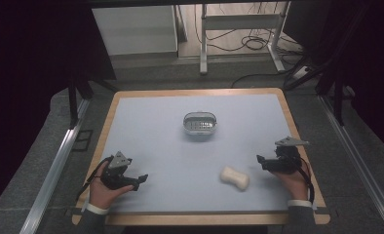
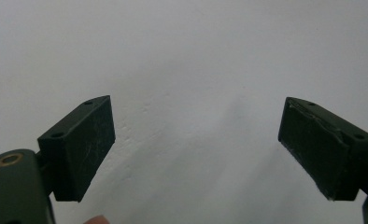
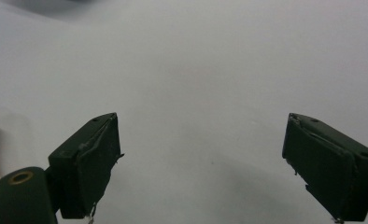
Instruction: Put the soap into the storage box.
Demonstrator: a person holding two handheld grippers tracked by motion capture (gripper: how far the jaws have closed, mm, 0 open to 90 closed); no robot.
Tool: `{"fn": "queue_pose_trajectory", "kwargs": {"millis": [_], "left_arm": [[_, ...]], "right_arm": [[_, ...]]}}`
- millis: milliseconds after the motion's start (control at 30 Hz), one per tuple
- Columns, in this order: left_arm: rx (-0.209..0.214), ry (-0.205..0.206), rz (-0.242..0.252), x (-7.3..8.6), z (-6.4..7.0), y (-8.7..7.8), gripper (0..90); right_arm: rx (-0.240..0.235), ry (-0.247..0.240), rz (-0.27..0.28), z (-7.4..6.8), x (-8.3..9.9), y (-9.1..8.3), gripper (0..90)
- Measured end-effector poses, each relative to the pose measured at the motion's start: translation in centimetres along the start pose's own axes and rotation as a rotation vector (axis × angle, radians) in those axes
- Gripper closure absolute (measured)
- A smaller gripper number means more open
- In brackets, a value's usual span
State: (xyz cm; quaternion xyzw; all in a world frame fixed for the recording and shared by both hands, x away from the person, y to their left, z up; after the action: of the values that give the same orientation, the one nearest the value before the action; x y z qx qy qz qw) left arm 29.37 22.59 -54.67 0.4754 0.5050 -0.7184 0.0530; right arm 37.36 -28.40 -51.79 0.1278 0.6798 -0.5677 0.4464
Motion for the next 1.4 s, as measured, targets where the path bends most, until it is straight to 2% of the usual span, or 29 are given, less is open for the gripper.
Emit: {"fn": "queue_pose_trajectory", "kwargs": {"millis": [100,200,267,500,600,800,1100,1233,1400], "left_arm": [[-0.003,0.002,0.0,0.0,-0.1,-0.1,11.3],[-0.004,0.004,-0.001,0.0,0.0,-0.1,11.3],[-0.003,0.006,-0.003,0.1,0.0,0.0,11.2],[-0.002,0.001,0.008,0.0,-0.1,-0.3,11.2],[-0.003,-0.001,0.021,0.0,-0.1,-0.4,11.3],[0.001,0.001,0.015,0.0,0.0,-0.3,11.3],[0.012,-0.001,0.015,0.0,0.1,-0.3,11.2],[0.014,0.005,0.007,0.0,0.1,-0.2,11.2],[0.018,0.009,-0.001,0.0,0.1,-0.2,11.2]], "right_arm": [[-0.004,0.004,0.012,0.1,-0.1,-0.2,12.7],[-0.018,0.011,0.001,0.1,0.0,-0.3,15.8],[0.0,0.006,0.009,0.2,0.0,-0.6,15.8],[0.015,0.006,0.019,0.3,0.0,-0.8,15.6],[0.018,0.004,0.016,0.4,0.0,-0.6,15.5],[0.02,0.004,0.007,0.6,0.2,-0.4,15.2],[0.03,-0.005,0.012,0.7,0.0,-1.2,14.8],[0.037,-0.035,0.034,0.5,-0.5,-1.8,14.9],[0.013,-0.046,0.022,0.1,-0.8,-2.3,14.9]]}}
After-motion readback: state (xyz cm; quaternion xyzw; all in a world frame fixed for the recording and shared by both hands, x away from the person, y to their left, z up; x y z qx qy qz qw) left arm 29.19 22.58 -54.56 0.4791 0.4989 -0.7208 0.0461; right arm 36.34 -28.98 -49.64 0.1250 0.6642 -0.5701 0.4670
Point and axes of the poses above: each handheld gripper's, and its own axes: y roughly forward along the jaws, x roughly out of its underside, z roughly to its right, the point moved 3 cm from there along y, roughly forward along the jaws, and after that the axes turned 1 degree about x, right-handed, at the moved point
